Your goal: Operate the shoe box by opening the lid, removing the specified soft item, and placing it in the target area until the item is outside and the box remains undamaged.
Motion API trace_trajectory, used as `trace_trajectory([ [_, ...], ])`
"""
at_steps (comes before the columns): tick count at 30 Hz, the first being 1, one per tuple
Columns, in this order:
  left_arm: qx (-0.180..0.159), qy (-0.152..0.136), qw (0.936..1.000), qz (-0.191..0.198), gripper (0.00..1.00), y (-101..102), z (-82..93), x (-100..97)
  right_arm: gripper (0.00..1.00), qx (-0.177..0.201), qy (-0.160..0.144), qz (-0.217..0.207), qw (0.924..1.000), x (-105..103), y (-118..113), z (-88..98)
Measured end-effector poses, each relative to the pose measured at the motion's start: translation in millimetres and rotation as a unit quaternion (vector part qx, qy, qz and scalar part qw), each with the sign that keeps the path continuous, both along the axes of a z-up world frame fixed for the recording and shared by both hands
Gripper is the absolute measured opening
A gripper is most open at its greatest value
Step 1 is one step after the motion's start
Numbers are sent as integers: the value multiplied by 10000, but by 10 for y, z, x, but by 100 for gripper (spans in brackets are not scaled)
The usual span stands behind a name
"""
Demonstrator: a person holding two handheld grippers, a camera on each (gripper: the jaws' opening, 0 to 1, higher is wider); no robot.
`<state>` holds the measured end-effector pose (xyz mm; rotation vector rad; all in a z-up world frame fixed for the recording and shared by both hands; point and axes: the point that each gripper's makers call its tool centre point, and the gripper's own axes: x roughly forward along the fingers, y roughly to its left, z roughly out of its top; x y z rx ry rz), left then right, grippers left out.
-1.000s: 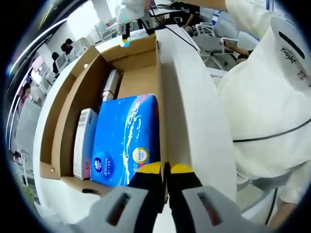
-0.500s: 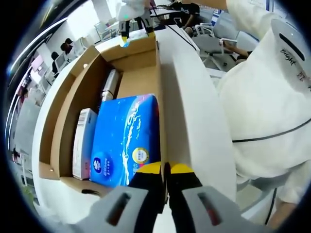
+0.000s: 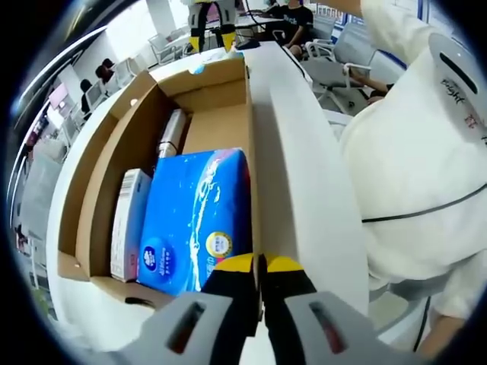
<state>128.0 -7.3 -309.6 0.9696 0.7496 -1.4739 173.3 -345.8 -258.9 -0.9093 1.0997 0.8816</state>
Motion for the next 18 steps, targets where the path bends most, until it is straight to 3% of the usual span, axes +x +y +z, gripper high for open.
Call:
trace_trajectory([
  [1, -5, 24, 10000, -6, 2, 9, 2, -1, 37, 212, -169, -64, 9996, 62, 36, 28],
  [6, 4, 18, 10000, -49, 2, 19, -3, -33, 37, 734, -368, -286, 9962, 124, 110, 86],
  [8, -5, 23, 10000, -36, 2, 18, -2, -43, 37, 1436, -1009, -419, 9836, 300, 231, 264],
  [10, -1, 19, 10000, -36, 2, 16, -4, -52, 37, 2027, -1192, -445, 9709, 338, 336, 378],
  [14, 0, 33, 10000, -25, 2, 18, 0, -43, 36, 2584, -1837, -529, 9469, 422, 367, 672],
  [18, -1, 37, 10000, -1, 2, 16, 2, -41, 36, 3036, -2013, -638, 9291, 395, 448, 862],
])
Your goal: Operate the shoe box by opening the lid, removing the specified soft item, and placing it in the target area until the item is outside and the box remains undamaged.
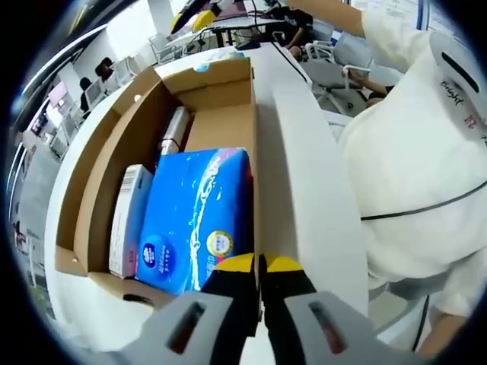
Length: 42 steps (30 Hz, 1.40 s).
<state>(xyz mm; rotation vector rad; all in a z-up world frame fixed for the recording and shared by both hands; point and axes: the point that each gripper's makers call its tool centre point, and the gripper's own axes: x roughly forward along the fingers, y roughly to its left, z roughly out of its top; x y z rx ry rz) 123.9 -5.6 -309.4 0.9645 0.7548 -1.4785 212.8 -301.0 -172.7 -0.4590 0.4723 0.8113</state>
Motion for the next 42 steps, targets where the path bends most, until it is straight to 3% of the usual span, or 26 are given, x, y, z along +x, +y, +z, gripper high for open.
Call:
trace_trajectory([
  [2, 1, 4, 10000, -4, 2, 6, 5, 23, 34, 65, -107, -51, 9999, 8, 9, 32],
  [4, -1, 6, 10000, -6, 2, 6, 6, 31, 30, -161, -249, -458, 9985, 79, -92, 21],
  [5, -2, 10, 10000, -1, 2, 6, 6, 32, 30, -260, -343, -446, 9981, 103, -108, 21],
  [10, -1, 8, 10000, -3, 2, 7, 5, 38, 44, 621, -506, -788, 9937, 227, -91, 176],
  [13, 2, -8, 10000, 3, 2, 8, 5, 43, 45, 846, -934, -842, 9884, 253, -102, 299],
  [19, -7, -1, 10000, -5, 2, 10, 5, 53, 51, 1306, -864, -1125, 9812, 229, -144, 343],
  [22, -14, -9, 10000, -4, 2, 15, 6, 63, 56, 1945, -738, -1142, 9714, 190, -73, 420],
  [23, -15, -15, 10000, -5, 2, 18, 6, 67, 54, 2097, -649, -1172, 9685, 175, -64, 427],
  [27, -54, -28, 10000, -8, 2, 22, 9, 92, 53, 1991, -870, -1238, 9682, 122, -52, 425],
  [29, -52, -20, 10000, 7, 2, 22, 9, 91, 60, 2278, -789, -1251, 9624, 94, -21, 454],
  [32, -34, -14, 10000, 5, 2, 23, 9, 92, 83, 2601, -972, -1324, 9515, 108, -29, 534],
  [34, -33, -11, 10000, 8, 2, 25, 11, 88, 81, 2707, -1136, -1410, 9455, 109, -91, 586],
  [36, -35, -19, 10000, 6, 2, 26, 11, 86, 86, 2889, -1101, -1445, 9400, 103, -115, 605],
  [38, -36, -21, 10000, 9, 2, 27, 11, 82, 93, 2808, -1130, -1437, 9422, 113, -142, 584],
  [39, -33, -25, 10000, 12, 2, 28, 10, 80, 91, 2501, -1357, -1570, 9457, 147, -228, 560],
  [40, -29, -35, 10000, 9, 2, 29, 11, 82, 88, 2301, -1377, -1830, 9458, 164, -320, 511],
  [41, -32, -50, 10000, -2, 2, 31, 11, 85, 86, 2359, -1436, -1977, 9405, 180, -361, 516],
  [42, -41, -58, 10000, -10, 2, 31, 11, 88, 84, 2191, -1378, -2003, 9449, 161, -381, 467],
])
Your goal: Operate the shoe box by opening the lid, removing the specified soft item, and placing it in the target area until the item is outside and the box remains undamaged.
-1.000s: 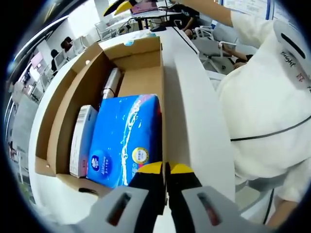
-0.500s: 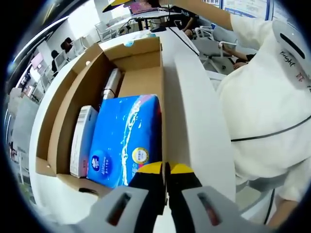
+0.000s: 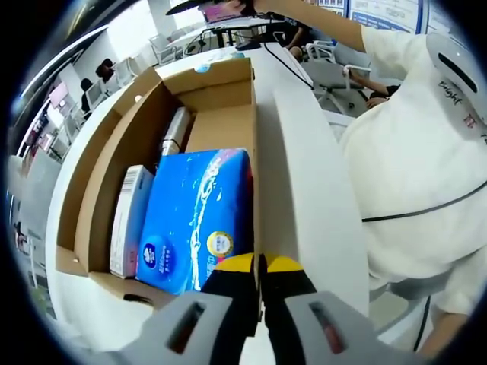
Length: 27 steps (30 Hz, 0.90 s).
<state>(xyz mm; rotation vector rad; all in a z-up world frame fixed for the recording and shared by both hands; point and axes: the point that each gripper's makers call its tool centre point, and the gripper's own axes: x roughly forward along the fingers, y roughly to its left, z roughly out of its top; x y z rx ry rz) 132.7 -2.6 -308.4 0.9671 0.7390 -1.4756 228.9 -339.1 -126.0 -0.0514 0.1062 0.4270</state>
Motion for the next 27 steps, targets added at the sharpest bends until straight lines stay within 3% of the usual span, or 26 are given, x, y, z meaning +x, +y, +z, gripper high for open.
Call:
trace_trajectory([
  [2, -19, 5, 10000, -1, 2, 1, 1, 6, 76, -62, -212, 46, 9997, -24, 22, 25],
  [3, -16, -8, 10000, -2, 2, 3, 0, 7, 73, -207, -26, 107, 9997, -63, 49, -57],
  [4, -16, -18, 10000, -10, 2, 3, -1, 10, 73, -270, -121, -162, 9994, -48, 4, -46],
  [6, -20, -26, 10000, -44, 2, 1, -2, 5, 71, -365, -150, 17, 9992, -78, 79, -63],
  [8, -29, 18, 10000, -23, 2, 0, 0, 5, 69, 9, -84, -22, 10000, -82, 123, -49],
  [9, -30, 23, 10000, -28, 2, -1, -1, 4, 64, 140, -7, 270, 9995, -124, 229, -47],
  [11, 5, 51, 10000, 10, 2, 0, -2, 2, 51, 52, -99, 269, 9996, -125, 238, -9],
  [12, 6, 61, 10000, 24, 1, -1, -4, 2, 49, 77, -135, 349, 9993, -132, 281, 19],
  [14, 6, 49, 10000, 4, 1, 0, -7, 1, 55, 248, 62, 432, 9987, -135, 355, 6],
  [17, 3, 45, 10000, 11, 1, -2, -8, -11, 58, 351, -107, 419, 9984, -142, 437, 38],
  [20, -9, -40, 9999, -111, 1, -3, -13, -1, 61, 656, -171, 456, 9967, -191, 568, -66],
  [22, -7, 81, 10000, 43, 1, -3, -9, 17, 53, 562, -130, 409, 9975, -206, 609, -150],
  [25, 16, 87, 10000, 36, 1, -5, -1, -2, 53, 550, -265, 255, 9978, -214, 603, -126],
  [27, 18, 99, 9999, 47, 1, -5, -5, -2, 55, 320, -569, 118, 9978, -235, 591, -69],
])
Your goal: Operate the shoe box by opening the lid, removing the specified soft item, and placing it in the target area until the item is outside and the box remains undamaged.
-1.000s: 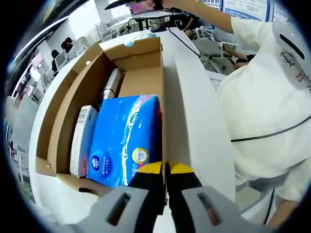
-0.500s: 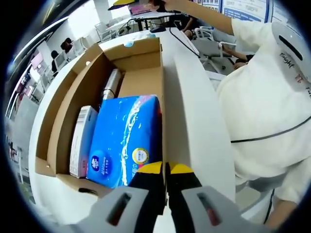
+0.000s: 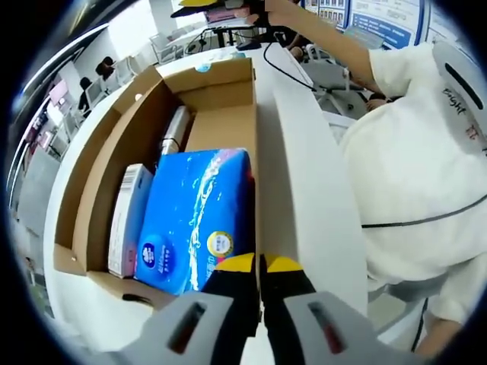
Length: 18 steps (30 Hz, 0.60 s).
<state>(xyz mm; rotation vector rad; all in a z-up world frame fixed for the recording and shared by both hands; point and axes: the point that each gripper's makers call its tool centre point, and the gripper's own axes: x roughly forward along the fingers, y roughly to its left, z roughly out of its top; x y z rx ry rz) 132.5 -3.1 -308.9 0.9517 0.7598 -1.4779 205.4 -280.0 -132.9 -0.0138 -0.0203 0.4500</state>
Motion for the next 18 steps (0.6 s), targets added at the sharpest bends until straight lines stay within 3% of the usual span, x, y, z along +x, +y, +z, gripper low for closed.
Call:
trace_trajectory([
  [1, -1, 5, 10000, 3, 1, 1, -1, -6, 58, 17, -105, -33, 9999, -21, 9, 11],
  [2, -5, 4, 10000, 0, 1, 1, -1, -8, 58, 43, -6, -8, 10000, -40, 23, -24],
  [9, -1, 42, 10000, 35, 1, 7, -13, 19, 48, -96, -63, -121, 9999, -134, -18, -26],
  [11, -23, 95, 9999, 69, 1, 11, -11, 31, 43, -206, -207, -474, 9984, -176, -133, -48],
  [13, -2, 28, 10000, 3, 1, 7, -19, 24, 42, 10, -202, -245, 9995, -219, -66, -68],
  [14, 5, 30, 10000, 15, 1, 6, -20, 26, 42, -41, -101, -205, 9997, -228, -53, -102],
  [18, 31, 86, 9999, 59, 1, 7, -24, 29, 43, -278, -293, -300, 9987, -248, -24, -91],
])
